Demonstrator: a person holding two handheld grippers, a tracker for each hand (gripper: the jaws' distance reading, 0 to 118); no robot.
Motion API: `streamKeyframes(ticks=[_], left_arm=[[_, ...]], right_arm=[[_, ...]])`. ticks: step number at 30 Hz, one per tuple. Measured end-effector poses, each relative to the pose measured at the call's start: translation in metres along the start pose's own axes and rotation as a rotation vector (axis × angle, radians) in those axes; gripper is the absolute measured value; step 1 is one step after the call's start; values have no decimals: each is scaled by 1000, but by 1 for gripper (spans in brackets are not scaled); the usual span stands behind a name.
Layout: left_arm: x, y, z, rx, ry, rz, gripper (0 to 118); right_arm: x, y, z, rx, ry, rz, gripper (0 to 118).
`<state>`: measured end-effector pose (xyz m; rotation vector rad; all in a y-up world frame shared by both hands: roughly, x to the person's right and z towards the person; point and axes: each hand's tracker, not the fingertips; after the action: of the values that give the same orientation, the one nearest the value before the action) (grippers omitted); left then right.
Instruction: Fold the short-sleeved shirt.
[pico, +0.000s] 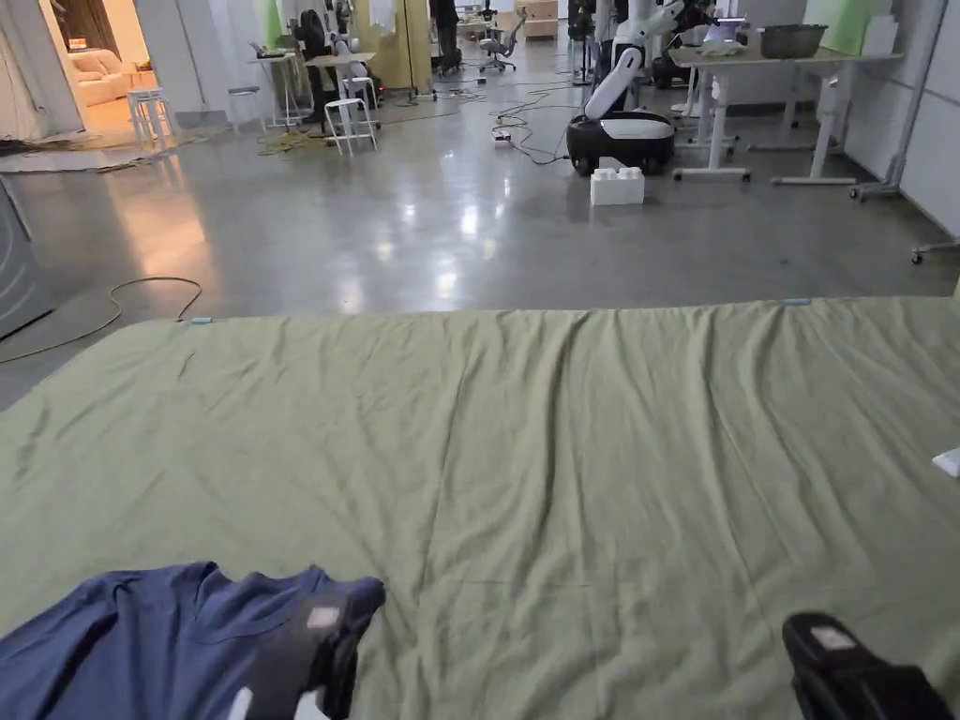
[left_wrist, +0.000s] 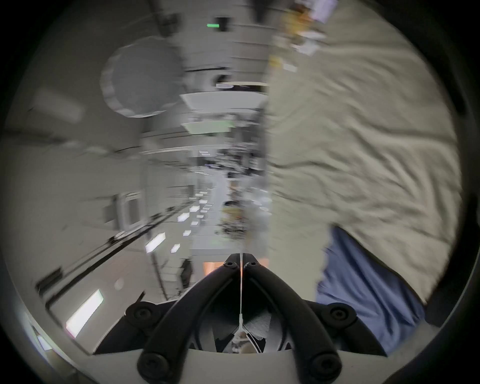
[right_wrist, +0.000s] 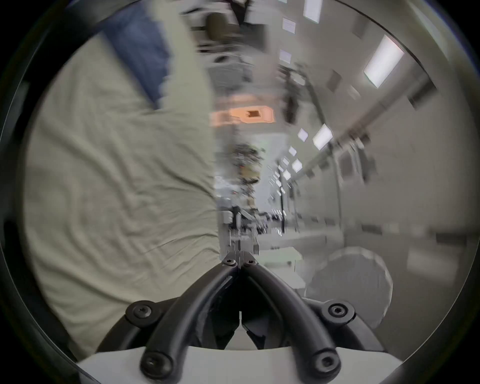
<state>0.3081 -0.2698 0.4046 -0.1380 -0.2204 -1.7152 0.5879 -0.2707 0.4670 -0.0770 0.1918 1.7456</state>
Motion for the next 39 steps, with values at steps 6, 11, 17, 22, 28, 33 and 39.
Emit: streamKeyframes(ticks=[6, 11, 17, 22, 28, 33, 39], left_arm=[[-11, -4, 8, 62, -62, 408, 0], [-90, -51, 26, 168, 101, 1189, 0], [-86, -84, 43, 227, 59, 1813, 0], [-87, -67, 49, 290, 36, 1716, 0], [-93, -62, 50, 305, 46, 1655, 0], [-94, -63, 50, 310, 34, 1664, 0], [-94, -62, 52, 312, 29, 1642, 0]], right_arm=[[14, -4, 0, -88, -42, -277, 0], [85, -57, 0, -149, -245, -1171, 0], [67, -96, 17, -92, -205, -1939, 0], [79, -69, 21, -43, -246, -1761, 0], [85, -57, 22, -22, -228, -1708, 0], [85, -58, 22, -19, -211, -1708, 0], [87, -57, 25, -10, -204, -1684, 0]])
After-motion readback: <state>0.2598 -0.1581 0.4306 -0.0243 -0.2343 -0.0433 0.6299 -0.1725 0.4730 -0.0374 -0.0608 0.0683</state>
